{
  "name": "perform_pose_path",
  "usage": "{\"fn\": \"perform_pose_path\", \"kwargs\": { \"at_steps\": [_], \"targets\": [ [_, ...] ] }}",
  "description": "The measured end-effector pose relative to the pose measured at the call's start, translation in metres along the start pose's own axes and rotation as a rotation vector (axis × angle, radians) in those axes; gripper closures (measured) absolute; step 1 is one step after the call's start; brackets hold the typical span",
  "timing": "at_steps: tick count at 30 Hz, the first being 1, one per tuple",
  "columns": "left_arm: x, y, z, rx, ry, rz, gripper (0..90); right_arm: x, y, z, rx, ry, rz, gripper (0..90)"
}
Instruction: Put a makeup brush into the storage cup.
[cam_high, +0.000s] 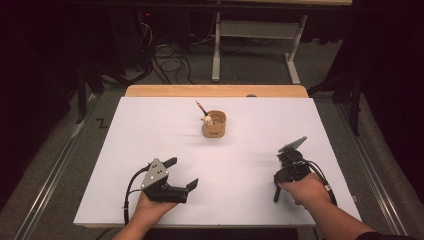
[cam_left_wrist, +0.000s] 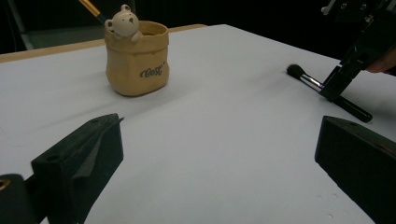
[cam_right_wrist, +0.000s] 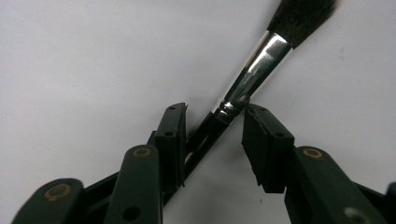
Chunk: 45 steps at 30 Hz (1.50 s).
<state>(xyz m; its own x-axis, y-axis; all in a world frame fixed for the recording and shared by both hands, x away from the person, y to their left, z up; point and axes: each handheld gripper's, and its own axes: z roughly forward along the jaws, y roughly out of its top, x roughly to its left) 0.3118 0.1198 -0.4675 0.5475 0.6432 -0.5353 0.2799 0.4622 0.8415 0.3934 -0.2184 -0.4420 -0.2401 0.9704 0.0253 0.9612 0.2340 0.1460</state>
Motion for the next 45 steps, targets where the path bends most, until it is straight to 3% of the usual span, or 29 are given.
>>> {"fn": "perform_pose_path", "kwargs": {
  "at_steps": [22, 31, 45],
  "targets": [
    [-0.0009, -0.001, 0.0003, 0.007, -0.003, 0.0, 2.7, 0.0031, -0.009, -0.0014, -0.067, -0.039, -0.056, 71.6],
    [-0.001, -0.002, 0.0009, 0.01, -0.003, -0.001, 2.7, 0.0049, -0.008, 0.0002, -0.059, -0.039, -0.078, 71.1],
    [-0.0011, -0.0026, 0.0011, 0.016, -0.006, 0.001, 3.0, 0.0037, -0.0031, 0.0014, -0.045, -0.023, -0.067, 70.1]
  ]
}}
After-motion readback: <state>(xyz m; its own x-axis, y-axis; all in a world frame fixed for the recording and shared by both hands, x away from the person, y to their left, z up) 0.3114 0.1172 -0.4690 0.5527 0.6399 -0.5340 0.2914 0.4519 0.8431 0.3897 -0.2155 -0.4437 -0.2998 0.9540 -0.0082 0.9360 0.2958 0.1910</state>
